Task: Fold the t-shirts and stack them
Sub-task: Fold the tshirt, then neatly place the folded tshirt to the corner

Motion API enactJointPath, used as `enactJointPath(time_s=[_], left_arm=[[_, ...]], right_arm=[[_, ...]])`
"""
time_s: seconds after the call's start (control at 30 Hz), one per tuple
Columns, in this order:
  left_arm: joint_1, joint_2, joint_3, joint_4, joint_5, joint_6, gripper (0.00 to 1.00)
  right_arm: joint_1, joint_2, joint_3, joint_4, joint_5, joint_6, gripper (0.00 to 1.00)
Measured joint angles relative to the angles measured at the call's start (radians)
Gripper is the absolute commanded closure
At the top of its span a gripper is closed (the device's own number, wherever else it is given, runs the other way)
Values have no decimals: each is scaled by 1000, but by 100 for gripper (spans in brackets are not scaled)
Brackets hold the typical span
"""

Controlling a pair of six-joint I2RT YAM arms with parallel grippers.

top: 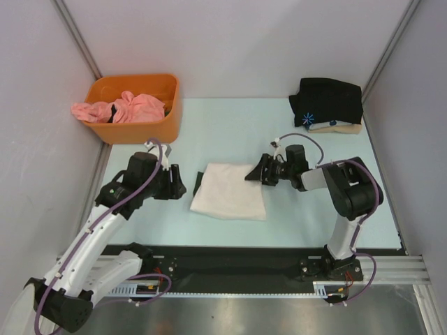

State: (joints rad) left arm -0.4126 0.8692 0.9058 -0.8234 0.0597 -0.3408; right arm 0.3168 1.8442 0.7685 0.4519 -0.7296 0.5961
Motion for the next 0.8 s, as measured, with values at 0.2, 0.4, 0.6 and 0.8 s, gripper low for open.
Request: enactJointPath(time_s=[0.2,0.4,0.6,0.8], left_arm=[[6,-33,-38,61,23,2,41],[10,-51,-57,105,27,2,43],[18,-55,-64,116,27,2,45],[23,-78,-74,127,27,2,46]], right_arm=[[40,72,-14,58,-21,43,100],[50,75,37,-36,-30,7,100],[36,2,245,-430,98,-187,100],[-42,-60,486,-703,248,-368,100]])
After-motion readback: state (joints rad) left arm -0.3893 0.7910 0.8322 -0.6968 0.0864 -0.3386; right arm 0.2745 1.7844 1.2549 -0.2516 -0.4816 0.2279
